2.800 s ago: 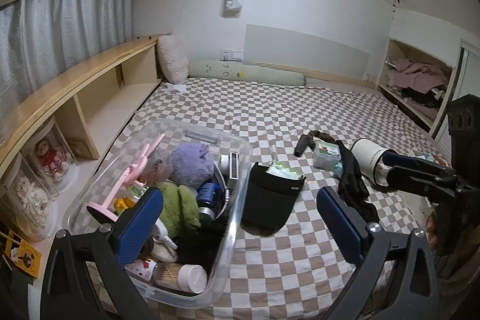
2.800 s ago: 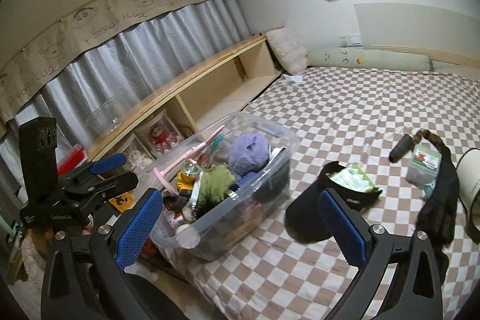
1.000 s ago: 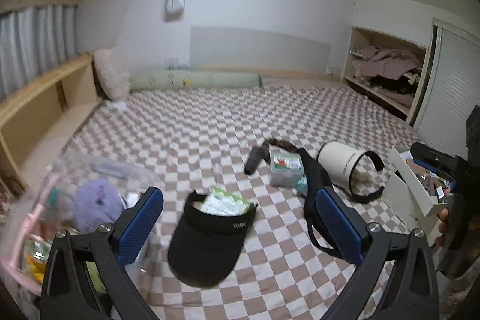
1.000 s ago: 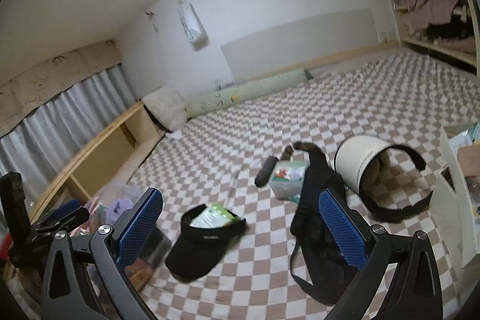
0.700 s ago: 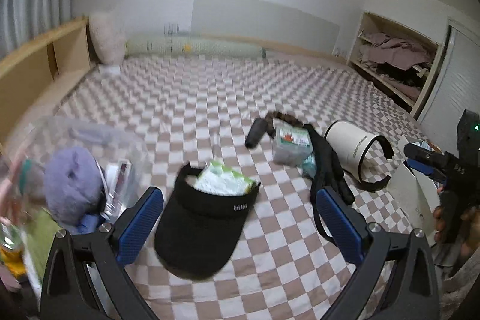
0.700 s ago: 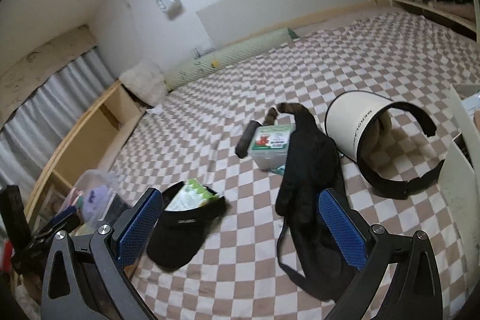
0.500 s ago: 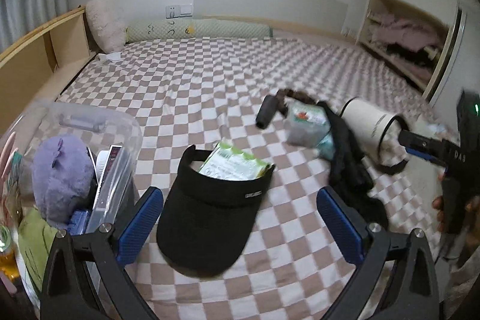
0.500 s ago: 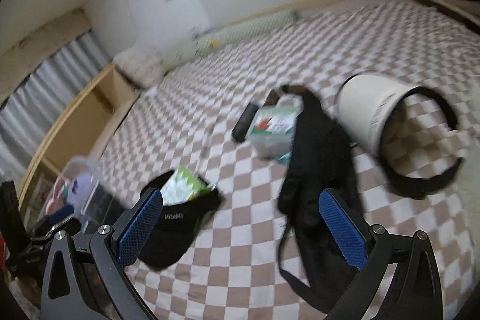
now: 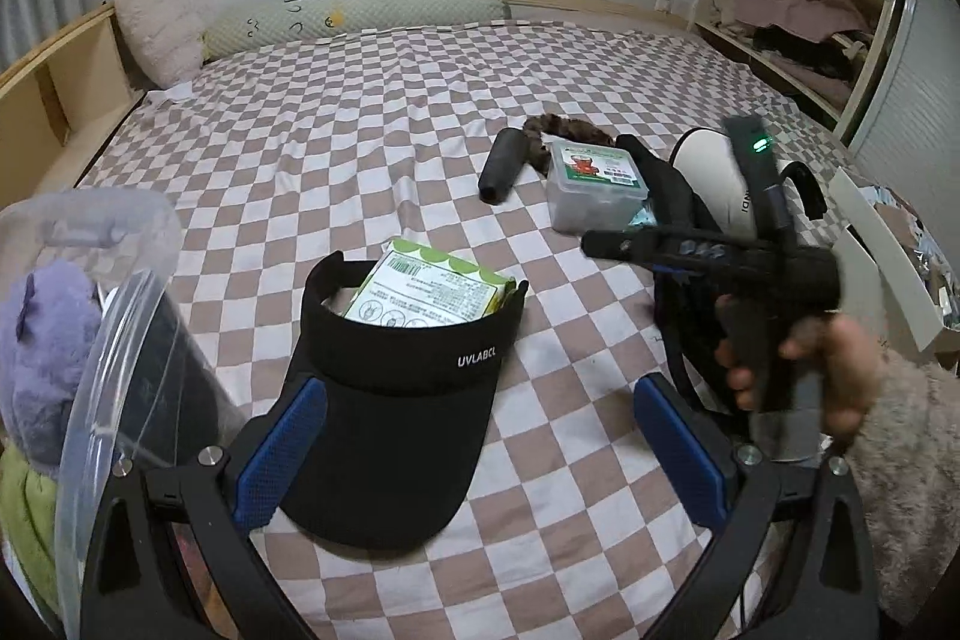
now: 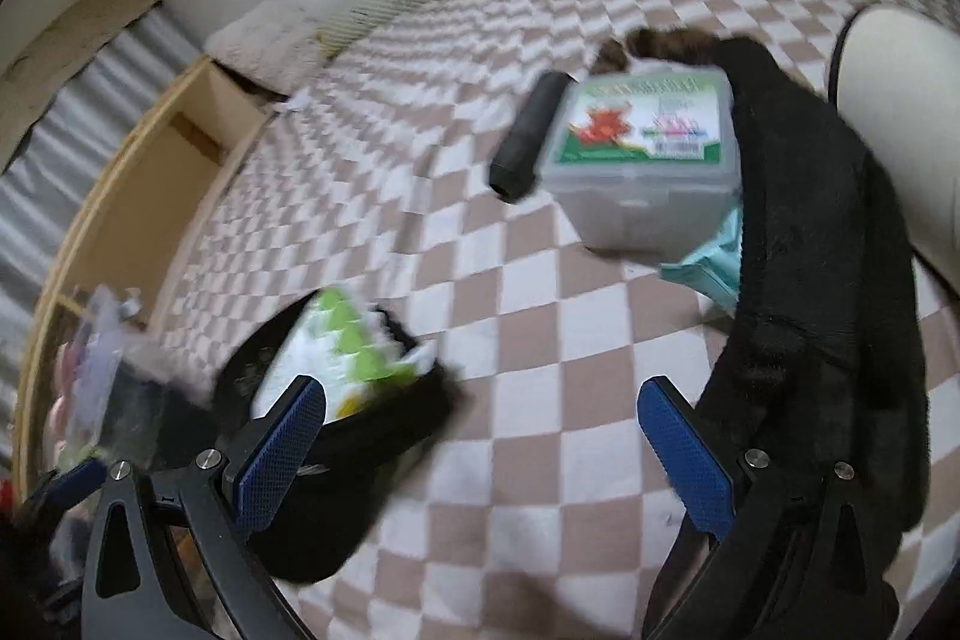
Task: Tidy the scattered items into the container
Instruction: 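Grasp the black cylinder with the left tool while right reaches toward the blue wipes pack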
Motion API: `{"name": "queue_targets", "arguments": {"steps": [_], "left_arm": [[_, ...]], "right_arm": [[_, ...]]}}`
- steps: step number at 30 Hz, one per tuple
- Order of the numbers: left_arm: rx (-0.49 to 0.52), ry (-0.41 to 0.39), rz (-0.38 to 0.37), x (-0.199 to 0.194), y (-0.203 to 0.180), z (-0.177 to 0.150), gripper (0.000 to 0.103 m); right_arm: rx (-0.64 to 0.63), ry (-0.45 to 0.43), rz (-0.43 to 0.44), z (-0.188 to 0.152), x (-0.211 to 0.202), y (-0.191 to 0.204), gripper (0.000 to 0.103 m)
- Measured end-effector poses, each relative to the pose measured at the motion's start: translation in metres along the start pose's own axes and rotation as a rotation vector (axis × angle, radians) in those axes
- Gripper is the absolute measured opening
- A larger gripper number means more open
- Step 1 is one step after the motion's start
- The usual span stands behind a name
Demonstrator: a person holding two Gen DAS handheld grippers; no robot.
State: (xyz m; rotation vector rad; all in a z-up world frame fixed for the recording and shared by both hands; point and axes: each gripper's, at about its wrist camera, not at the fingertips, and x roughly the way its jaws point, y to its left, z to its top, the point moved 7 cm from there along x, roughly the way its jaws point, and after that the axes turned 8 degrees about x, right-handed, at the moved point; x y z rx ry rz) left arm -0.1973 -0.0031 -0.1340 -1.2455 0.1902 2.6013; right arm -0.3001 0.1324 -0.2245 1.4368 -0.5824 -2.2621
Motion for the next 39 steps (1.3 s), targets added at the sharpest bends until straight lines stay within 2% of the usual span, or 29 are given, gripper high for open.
{"name": "queue_targets", "arguments": {"steps": [2, 5, 7, 11, 15, 18, 22, 27, 29, 34, 36, 39], "left_arm": [[-0.011, -0.002, -0.012, 0.005, 0.002, 0.003, 0.103], [-0.025, -0.003, -0.031, 0.015, 0.004, 0.008, 0.103], [-0.033, -0.005, -0.05, 0.023, 0.004, 0.014, 0.103], [-0.048, -0.001, -0.097, 0.041, -0.002, 0.03, 0.103], [0.011, -0.006, -0.096, 0.062, -0.015, 0.047, 0.103], [0.025, -0.002, -0.097, 0.083, -0.02, 0.062, 0.103], [0.005, 0.005, -0.092, 0.116, -0.017, 0.085, 0.103], [0.009, 0.018, -0.01, 0.155, -0.006, 0.113, 0.103], [0.009, 0.031, 0.035, 0.168, 0.001, 0.121, 0.103], [0.035, 0.056, 0.078, 0.192, 0.012, 0.135, 0.103], [0.052, 0.064, 0.097, 0.201, 0.013, 0.14, 0.103], [0.079, 0.098, 0.149, 0.217, 0.015, 0.147, 0.103]], "right_arm": [[0.002, 0.007, -0.053, 0.0, 0.006, -0.013, 0.103], [-0.008, 0.007, -0.059, 0.001, 0.0, -0.024, 0.103], [-0.028, -0.004, -0.092, 0.001, -0.009, -0.029, 0.103], [-0.036, -0.065, -0.197, 0.008, -0.029, -0.052, 0.103], [0.04, -0.118, -0.262, 0.025, -0.048, -0.098, 0.103], [0.092, -0.135, -0.26, 0.032, -0.057, -0.125, 0.103], [0.063, -0.134, -0.256, 0.039, -0.053, -0.126, 0.103], [0.151, -0.107, -0.21, 0.05, -0.031, -0.122, 0.103], [0.164, -0.124, -0.261, 0.057, -0.023, -0.118, 0.103], [0.16, -0.169, -0.403, 0.069, -0.008, -0.113, 0.103], [0.108, -0.175, -0.479, 0.07, -0.001, -0.111, 0.103], [-0.048, -0.177, -0.567, 0.068, 0.004, -0.109, 0.103]]}}
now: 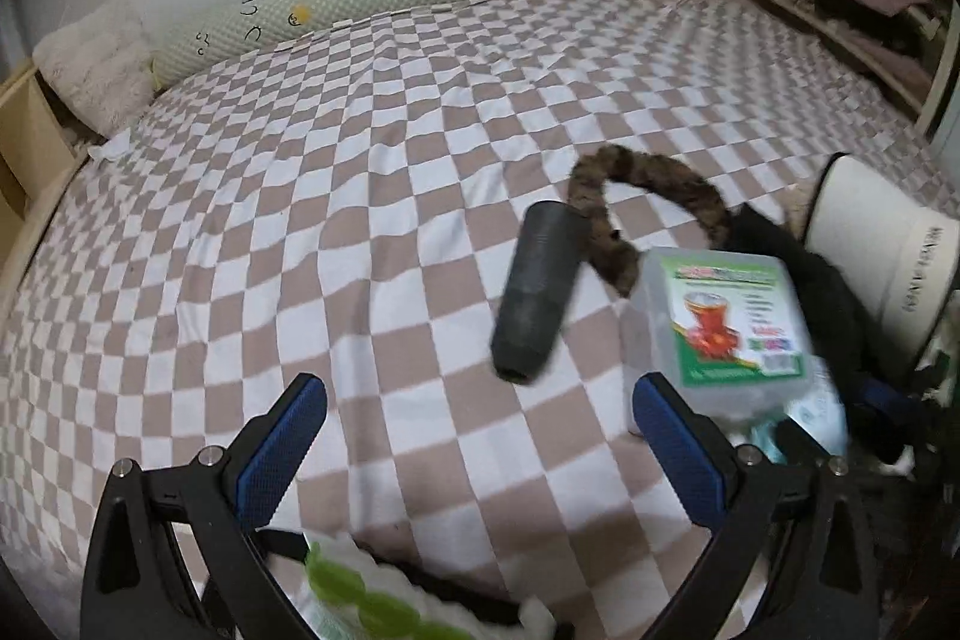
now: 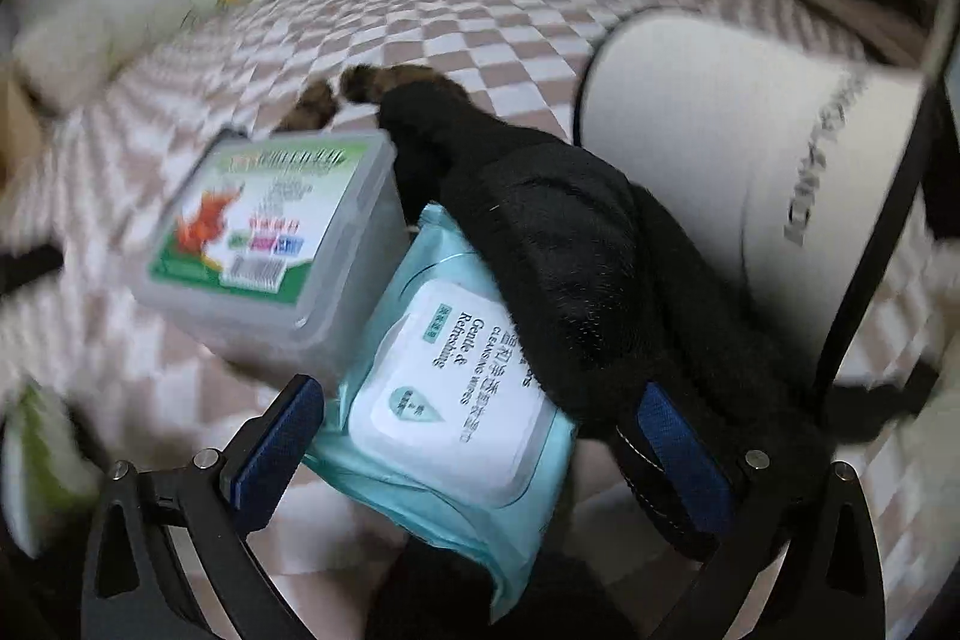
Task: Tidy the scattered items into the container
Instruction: 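Grasp the black cylinder with the left tool while right reaches toward the blue wipes pack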
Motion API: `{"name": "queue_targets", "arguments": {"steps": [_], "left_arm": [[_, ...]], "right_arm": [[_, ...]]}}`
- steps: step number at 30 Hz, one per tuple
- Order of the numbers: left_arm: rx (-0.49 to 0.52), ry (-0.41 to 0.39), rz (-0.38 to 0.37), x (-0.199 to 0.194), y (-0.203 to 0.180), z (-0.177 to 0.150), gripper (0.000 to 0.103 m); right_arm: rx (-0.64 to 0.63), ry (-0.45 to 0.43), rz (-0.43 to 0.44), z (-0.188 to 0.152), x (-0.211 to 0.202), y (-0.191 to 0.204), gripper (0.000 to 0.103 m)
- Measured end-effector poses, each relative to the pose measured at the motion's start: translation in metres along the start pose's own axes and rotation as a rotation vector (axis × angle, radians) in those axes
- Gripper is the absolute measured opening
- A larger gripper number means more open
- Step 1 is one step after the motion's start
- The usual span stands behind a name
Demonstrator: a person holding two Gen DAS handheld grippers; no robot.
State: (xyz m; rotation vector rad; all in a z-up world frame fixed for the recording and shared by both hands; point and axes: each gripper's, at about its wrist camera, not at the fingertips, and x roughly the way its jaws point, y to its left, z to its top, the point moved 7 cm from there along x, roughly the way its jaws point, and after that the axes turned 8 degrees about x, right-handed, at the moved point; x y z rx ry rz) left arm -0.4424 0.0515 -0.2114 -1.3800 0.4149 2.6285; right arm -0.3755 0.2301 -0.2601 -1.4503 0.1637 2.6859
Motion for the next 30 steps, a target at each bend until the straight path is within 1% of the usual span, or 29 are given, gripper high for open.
{"name": "queue_targets", "arguments": {"steps": [1, 3, 5, 6, 7, 8, 10, 12, 14, 15, 19, 21, 22, 23, 25, 26, 28, 30], "left_arm": [[0.021, 0.015, 0.015, 0.006, -0.002, 0.003, 0.103], [0.069, 0.026, 0.023, 0.015, -0.007, 0.01, 0.103], [0.118, 0.033, 0.047, 0.025, -0.009, 0.019, 0.103], [0.131, 0.038, 0.05, 0.029, -0.01, 0.023, 0.103], [0.134, 0.051, 0.039, 0.035, -0.01, 0.025, 0.103], [0.127, 0.066, 0.012, 0.041, -0.012, 0.028, 0.101], [0.108, 0.089, -0.044, 0.052, -0.016, 0.033, 0.097], [0.097, 0.118, -0.089, 0.065, -0.023, 0.037, 0.085], [0.101, 0.141, -0.091, 0.077, -0.029, 0.042, 0.081], [0.107, 0.146, -0.083, 0.082, -0.03, 0.044, 0.08], [0.056, 0.161, -0.097, 0.096, -0.024, 0.057, 0.079], [0.045, 0.175, -0.119, 0.102, -0.023, 0.06, 0.074], [0.036, 0.187, -0.147, 0.104, -0.024, 0.059, 0.072], [0.027, 0.201, -0.189, 0.105, -0.026, 0.059, 0.066], [0.026, 0.219, -0.282, 0.103, -0.033, 0.057, 0.064], [0.04, 0.227, -0.3, 0.103, -0.035, 0.057, 0.064], [0.052, 0.244, -0.298, 0.105, -0.035, 0.057, 0.064], [0.042, 0.253, -0.275, 0.11, -0.032, 0.058, 0.064]], "right_arm": [[-0.045, -0.015, 0.0, -0.001, 0.0, -0.002, 0.103], [-0.076, -0.024, 0.015, -0.003, -0.001, -0.016, 0.103], [-0.108, -0.038, -0.014, -0.004, -0.005, -0.034, 0.103], [-0.113, -0.041, -0.013, -0.005, -0.006, -0.04, 0.103], [-0.105, -0.036, 0.003, -0.007, -0.007, -0.046, 0.103], [-0.087, -0.03, 0.021, -0.008, -0.007, -0.051, 0.103], [-0.092, -0.032, 0.028, -0.01, -0.008, -0.051, 0.103], [-0.096, -0.039, 0.027, -0.01, -0.008, -0.05, 0.103], [-0.096, -0.044, 0.031, -0.01, -0.008, -0.051, 0.103], [-0.093, -0.047, 0.035, -0.01, -0.008, -0.051, 0.103], [-0.092, -0.056, 0.042, -0.01, -0.008, -0.049, 0.103], [-0.089, -0.055, 0.05, -0.011, -0.009, -0.051, 0.103], [-0.088, -0.054, 0.052, -0.011, -0.008, -0.05, 0.103], [-0.087, -0.054, 0.055, -0.011, -0.008, -0.05, 0.103], [-0.087, -0.055, 0.057, -0.012, -0.007, -0.049, 0.103], [-0.086, -0.055, 0.058, -0.011, -0.007, -0.049, 0.103], [-0.084, -0.055, 0.06, -0.009, -0.006, -0.049, 0.103], [-0.084, -0.056, 0.06, -0.011, -0.007, -0.048, 0.103]]}}
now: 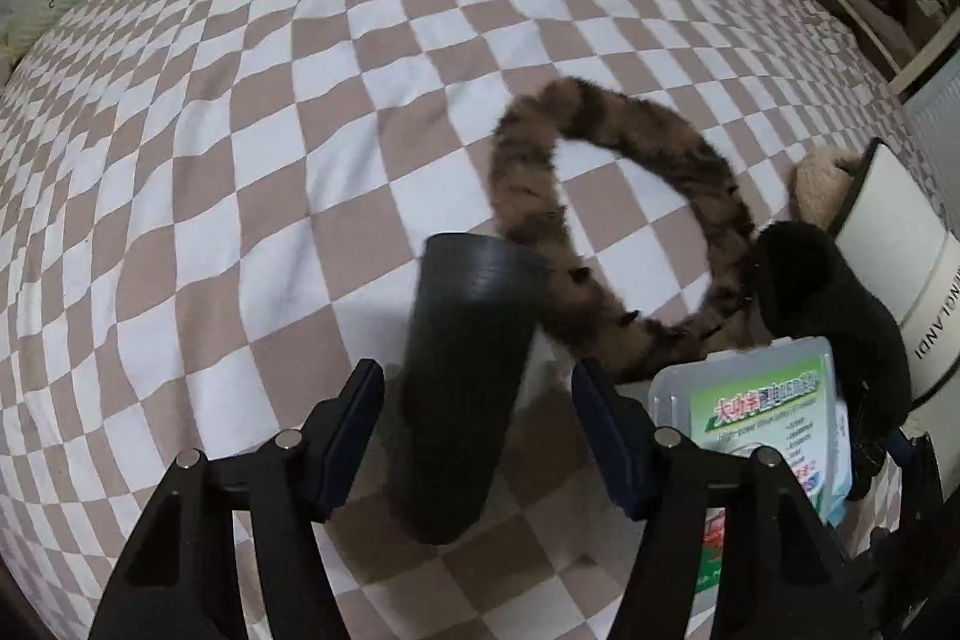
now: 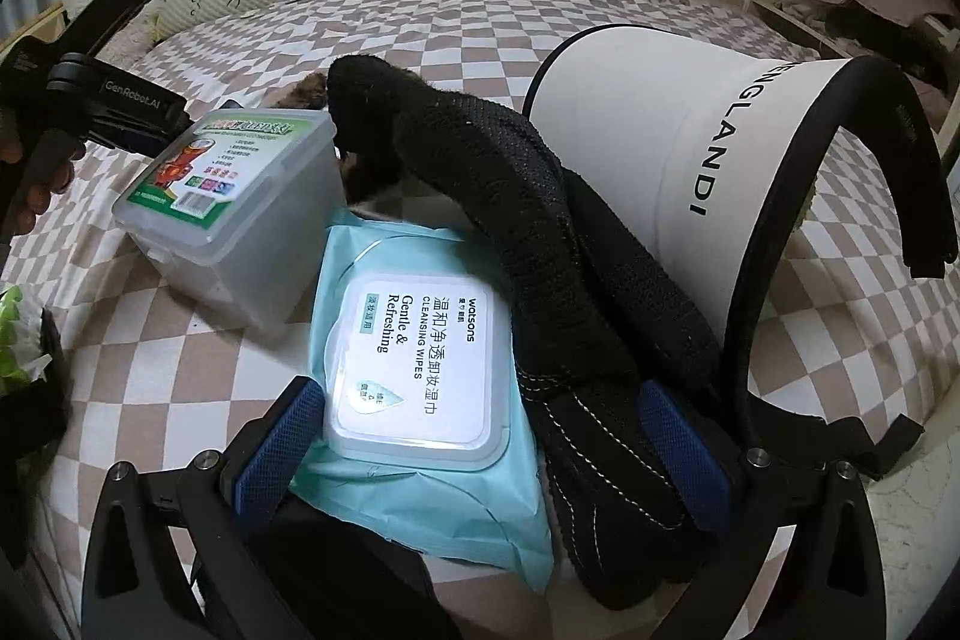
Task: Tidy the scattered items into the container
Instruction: 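Grasp the black cylinder with the left tool while right reaches toward the blue wipes pack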
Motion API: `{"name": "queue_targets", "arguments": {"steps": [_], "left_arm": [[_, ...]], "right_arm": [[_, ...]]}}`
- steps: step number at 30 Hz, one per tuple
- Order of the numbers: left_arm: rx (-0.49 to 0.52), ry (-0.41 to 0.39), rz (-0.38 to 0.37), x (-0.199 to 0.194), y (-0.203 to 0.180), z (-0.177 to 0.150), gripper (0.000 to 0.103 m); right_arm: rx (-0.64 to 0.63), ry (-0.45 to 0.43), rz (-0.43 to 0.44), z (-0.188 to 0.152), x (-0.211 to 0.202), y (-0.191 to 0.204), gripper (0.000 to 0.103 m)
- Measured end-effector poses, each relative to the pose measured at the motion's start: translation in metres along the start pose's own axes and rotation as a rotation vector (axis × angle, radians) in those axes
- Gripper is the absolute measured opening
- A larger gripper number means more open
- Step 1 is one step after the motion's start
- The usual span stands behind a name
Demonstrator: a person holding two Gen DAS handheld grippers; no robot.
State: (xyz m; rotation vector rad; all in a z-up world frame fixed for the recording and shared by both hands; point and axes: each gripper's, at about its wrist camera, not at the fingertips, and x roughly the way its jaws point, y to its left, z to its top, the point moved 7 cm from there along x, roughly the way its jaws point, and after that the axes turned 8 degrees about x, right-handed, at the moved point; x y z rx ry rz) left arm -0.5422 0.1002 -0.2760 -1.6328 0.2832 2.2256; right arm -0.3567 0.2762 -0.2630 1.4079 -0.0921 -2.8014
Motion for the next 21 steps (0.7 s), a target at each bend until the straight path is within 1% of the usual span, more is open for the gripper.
{"name": "queue_targets", "arguments": {"steps": [3, 4, 5, 8, 11, 12, 13, 14, 17, 21], "left_arm": [[-0.032, -0.002, 0.029, 0.005, 0.006, 0.005, 0.065], [-0.041, 0.0, 0.027, 0.007, 0.008, 0.007, 0.066], [-0.047, 0.003, 0.025, 0.009, 0.01, 0.008, 0.069], [-0.045, 0.014, 0.02, 0.011, 0.012, 0.008, 0.069], [-0.053, 0.035, 0.001, 0.012, 0.014, 0.007, 0.063], [-0.051, 0.039, -0.006, 0.012, 0.014, 0.006, 0.057], [-0.049, 0.04, -0.014, 0.012, 0.013, 0.007, 0.054], [-0.05, 0.038, -0.018, 0.012, 0.011, 0.007, 0.047], [-0.068, 0.036, -0.017, 0.014, 0.005, 0.011, 0.046], [-0.133, 0.032, -0.042, 0.017, 0.002, 0.01, 0.045]], "right_arm": [[0.001, -0.001, 0.002, -0.002, -0.001, -0.001, 0.103], [0.001, -0.001, 0.004, -0.002, -0.001, -0.001, 0.103], [0.002, -0.002, 0.005, -0.002, -0.001, -0.002, 0.103], [0.003, -0.005, 0.012, -0.003, -0.002, -0.003, 0.103], [0.006, -0.004, 0.024, -0.004, -0.003, -0.005, 0.103], [0.008, -0.002, 0.029, -0.004, -0.003, -0.006, 0.103], [0.01, 0.002, 0.034, -0.003, -0.003, -0.006, 0.103], [0.011, 0.006, 0.037, -0.003, -0.003, -0.006, 0.103], [-0.018, 0.01, 0.004, 0.0, -0.004, -0.001, 0.103], [-0.083, -0.002, -0.028, 0.002, -0.011, 0.009, 0.103]]}}
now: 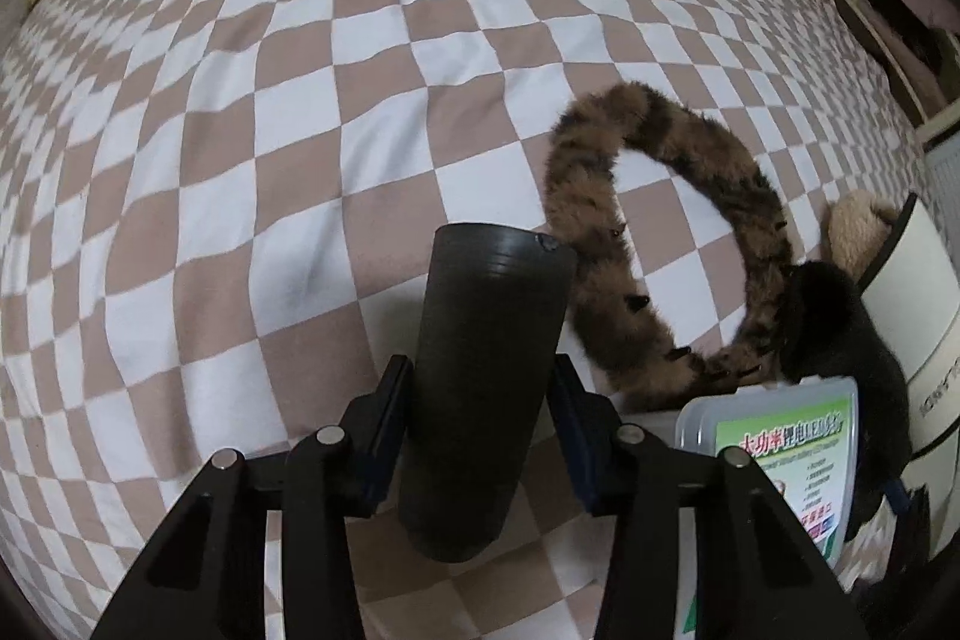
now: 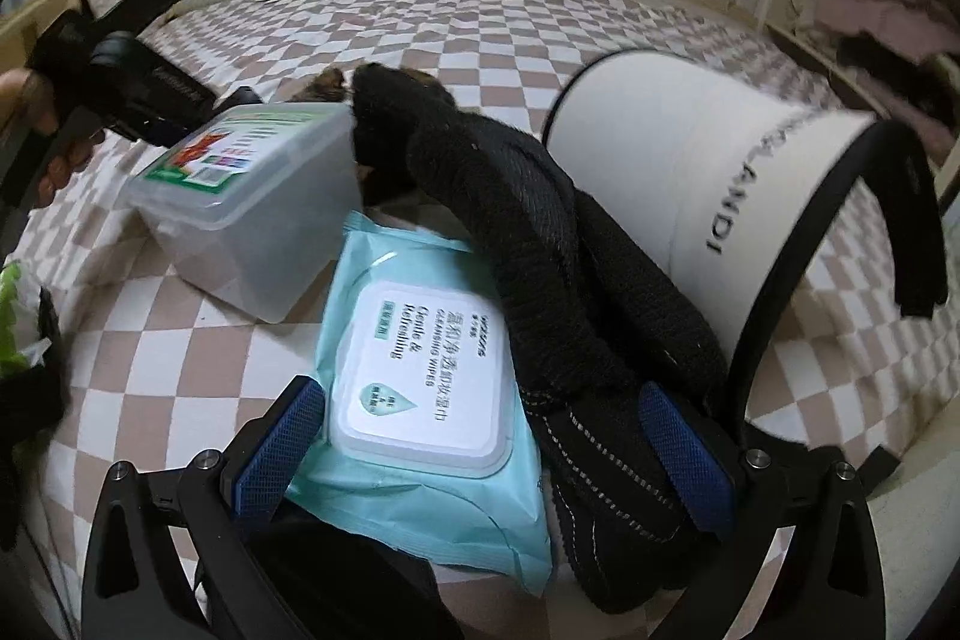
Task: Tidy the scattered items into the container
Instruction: 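Grasp the black cylinder with the left tool while right reaches toward the blue wipes pack, then lift the black cylinder off the bedspread with the left tool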
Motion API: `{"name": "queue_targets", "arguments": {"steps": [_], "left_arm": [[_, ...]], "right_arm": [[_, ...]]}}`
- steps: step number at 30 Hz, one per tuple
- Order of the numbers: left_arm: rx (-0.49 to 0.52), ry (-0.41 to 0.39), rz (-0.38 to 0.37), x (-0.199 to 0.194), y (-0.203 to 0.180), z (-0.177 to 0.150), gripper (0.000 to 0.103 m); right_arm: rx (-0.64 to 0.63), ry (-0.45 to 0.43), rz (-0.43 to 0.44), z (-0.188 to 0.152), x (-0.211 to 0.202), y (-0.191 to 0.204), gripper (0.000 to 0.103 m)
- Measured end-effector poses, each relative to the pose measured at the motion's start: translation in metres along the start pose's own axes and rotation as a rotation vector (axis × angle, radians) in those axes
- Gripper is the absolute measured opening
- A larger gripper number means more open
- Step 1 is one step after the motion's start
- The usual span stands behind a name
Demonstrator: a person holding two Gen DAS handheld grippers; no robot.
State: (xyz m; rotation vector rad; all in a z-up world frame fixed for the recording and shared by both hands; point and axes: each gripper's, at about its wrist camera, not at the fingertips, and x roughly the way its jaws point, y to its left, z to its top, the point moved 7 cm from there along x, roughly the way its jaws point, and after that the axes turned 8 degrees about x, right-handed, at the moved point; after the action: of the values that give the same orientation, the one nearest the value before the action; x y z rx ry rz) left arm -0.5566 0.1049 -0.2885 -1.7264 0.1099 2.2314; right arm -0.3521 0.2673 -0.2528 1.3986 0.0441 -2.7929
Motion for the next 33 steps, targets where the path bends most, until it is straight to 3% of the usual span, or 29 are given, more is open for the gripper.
{"name": "queue_targets", "arguments": {"steps": [4, 12, 16, 20, 27, 33], "left_arm": [[-0.046, -0.018, -0.02, -0.001, 0.004, -0.006, 0.044], [-0.071, -0.089, -0.104, -0.035, -0.01, -0.024, 0.042], [-0.012, -0.137, -0.16, -0.072, -0.026, -0.032, 0.042], [0.056, -0.169, -0.158, -0.095, -0.039, -0.049, 0.042], [0.119, -0.196, -0.144, -0.129, -0.069, -0.1, 0.042], [0.113, -0.208, -0.171, -0.176, -0.07, -0.153, 0.042]], "right_arm": [[-0.057, -0.003, -0.007, 0.001, -0.009, 0.007, 0.103], [-0.002, 0.071, 0.006, 0.002, 0.008, 0.011, 0.103], [0.045, 0.089, 0.064, 0.001, 0.011, 0.004, 0.103], [0.164, 0.147, 0.169, -0.005, 0.021, -0.006, 0.103], [0.123, 0.12, 0.099, 0.009, 0.028, 0.002, 0.103], [0.073, 0.077, 0.106, 0.012, 0.016, 0.001, 0.079]]}}
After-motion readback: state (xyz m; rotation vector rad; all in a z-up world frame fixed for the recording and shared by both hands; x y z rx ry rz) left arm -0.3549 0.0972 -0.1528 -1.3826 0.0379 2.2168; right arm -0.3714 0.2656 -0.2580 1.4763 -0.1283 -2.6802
